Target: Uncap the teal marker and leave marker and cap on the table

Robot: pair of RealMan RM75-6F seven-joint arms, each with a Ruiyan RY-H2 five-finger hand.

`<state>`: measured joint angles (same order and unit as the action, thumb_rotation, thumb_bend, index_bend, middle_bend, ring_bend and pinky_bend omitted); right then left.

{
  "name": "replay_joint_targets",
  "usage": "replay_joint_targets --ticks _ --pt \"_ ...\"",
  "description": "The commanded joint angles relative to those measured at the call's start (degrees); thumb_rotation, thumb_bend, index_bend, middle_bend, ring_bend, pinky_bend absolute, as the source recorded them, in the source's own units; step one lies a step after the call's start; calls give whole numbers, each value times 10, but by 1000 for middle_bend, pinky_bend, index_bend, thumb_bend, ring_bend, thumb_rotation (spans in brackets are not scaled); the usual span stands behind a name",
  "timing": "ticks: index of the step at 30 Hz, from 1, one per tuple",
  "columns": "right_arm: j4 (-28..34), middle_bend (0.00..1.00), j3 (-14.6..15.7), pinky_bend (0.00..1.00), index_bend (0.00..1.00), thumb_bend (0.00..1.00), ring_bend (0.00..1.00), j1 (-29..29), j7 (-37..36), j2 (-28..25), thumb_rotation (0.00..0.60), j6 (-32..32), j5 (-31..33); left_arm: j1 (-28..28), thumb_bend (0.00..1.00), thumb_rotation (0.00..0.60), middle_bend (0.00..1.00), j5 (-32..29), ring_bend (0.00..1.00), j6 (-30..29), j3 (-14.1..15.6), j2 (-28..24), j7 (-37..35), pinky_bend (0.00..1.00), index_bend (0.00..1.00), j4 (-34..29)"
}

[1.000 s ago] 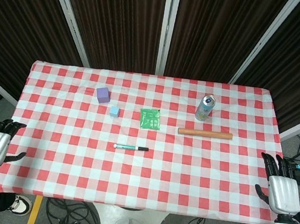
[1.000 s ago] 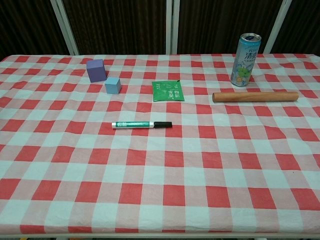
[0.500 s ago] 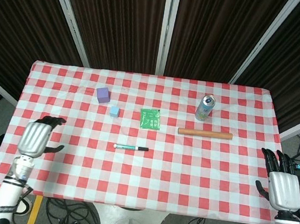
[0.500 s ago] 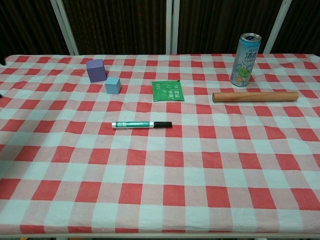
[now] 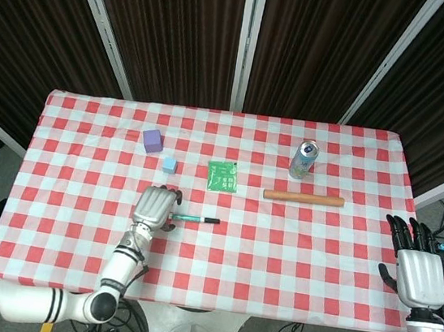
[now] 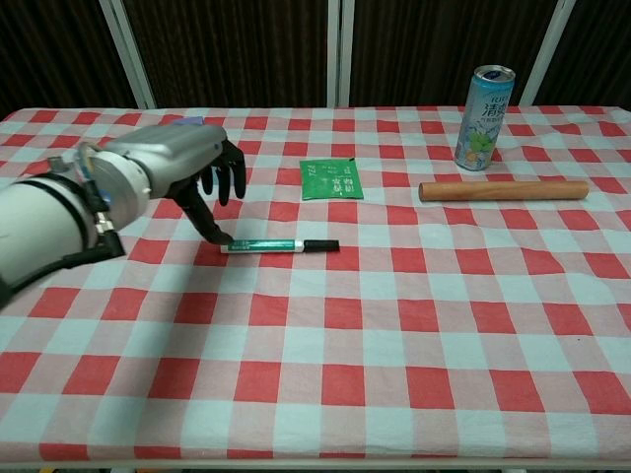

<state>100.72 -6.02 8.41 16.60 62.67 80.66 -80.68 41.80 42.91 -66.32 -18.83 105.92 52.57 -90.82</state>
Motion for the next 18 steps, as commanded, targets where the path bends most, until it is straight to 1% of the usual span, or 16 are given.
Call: replay_joint_targets --ticks 1,4,11,18 --pt "-2 96 0 84 34 153 0 -1 -4 0 600 1 2 23 162 600 491 -24 427 -1 -6 28 6 542 472 28" --pt "-5 96 2 84 34 153 0 -2 -7 2 600 2 0 33 173 600 496 -29 432 -1 -1 40 1 547 476 46" --pt "-10 96 4 85 35 154 0 -2 -8 6 600 4 0 40 203 600 526 -51 463 -6 6 51 -7 579 508 62" --pt "-15 96 7 85 35 154 0 -3 -9 9 600 3 1 51 228 600 536 -48 479 2 15 66 -20 595 525 105"
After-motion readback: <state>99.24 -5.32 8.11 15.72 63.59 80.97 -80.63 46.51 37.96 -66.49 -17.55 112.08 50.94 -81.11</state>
